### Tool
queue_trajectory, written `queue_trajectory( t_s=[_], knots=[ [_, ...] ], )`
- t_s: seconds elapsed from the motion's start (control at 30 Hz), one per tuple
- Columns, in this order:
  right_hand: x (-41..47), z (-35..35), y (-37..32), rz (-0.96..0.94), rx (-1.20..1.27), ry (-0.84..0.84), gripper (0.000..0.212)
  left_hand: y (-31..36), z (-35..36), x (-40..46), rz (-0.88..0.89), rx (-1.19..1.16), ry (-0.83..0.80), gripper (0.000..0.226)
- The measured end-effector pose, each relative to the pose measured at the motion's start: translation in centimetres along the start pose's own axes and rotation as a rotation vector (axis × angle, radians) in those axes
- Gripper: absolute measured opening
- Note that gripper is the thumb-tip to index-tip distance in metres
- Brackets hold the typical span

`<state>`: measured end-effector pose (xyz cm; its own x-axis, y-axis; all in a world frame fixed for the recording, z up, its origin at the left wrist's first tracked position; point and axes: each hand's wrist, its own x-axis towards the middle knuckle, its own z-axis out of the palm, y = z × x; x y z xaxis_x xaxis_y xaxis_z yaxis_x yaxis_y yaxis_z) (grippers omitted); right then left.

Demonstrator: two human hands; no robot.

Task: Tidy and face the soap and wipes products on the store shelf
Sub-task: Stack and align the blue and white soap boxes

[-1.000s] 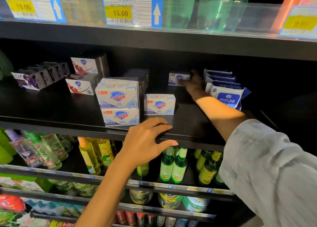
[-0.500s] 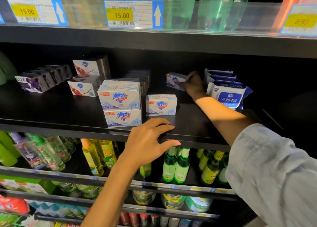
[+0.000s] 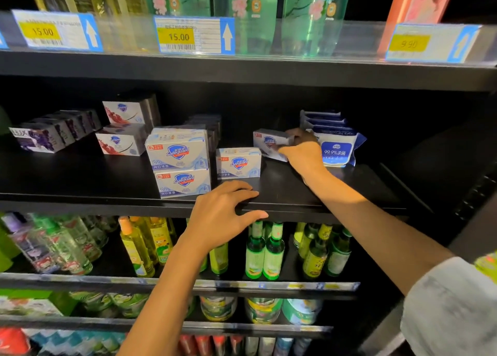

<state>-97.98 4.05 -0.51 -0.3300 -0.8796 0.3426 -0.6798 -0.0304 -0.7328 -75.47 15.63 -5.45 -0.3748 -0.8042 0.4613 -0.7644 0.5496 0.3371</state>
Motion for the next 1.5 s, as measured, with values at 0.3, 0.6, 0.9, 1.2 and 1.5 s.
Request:
queue_trajectory(
  t_s=[0.3,0.6,0.9,1.2,1.5],
  knots=[
    [-6.5,-6.3,2.7,0.105,0.739,-0.087,0.030,0.8,-0.7,0.4,-0.034,-0.069,-0.095,0.061],
    [-8.4,-8.1,3.6,0.091,0.841,-0.372,0.034,3.6,0.0,2.8,-0.226,-0.539,0.039,0.058],
    [-8.7,-8.2,3.9,0.020,0.782,-0.384,0.037,5.0,-0.5,5.2,-0.415,-1.175,-0.052,0.036],
    [-8.7,-7.7,3.5,-0.049,0.689,-0.389,0.038,4.1,-0.8,5.5,-0.502,-1.423,-0.146,0.041],
    [-9.3,-8.3,2.8,0.039,0.824,-0.463,0.015,3.7,-0.6,5.3,-0.454,-1.478,-0.121,0.007]
  ],
)
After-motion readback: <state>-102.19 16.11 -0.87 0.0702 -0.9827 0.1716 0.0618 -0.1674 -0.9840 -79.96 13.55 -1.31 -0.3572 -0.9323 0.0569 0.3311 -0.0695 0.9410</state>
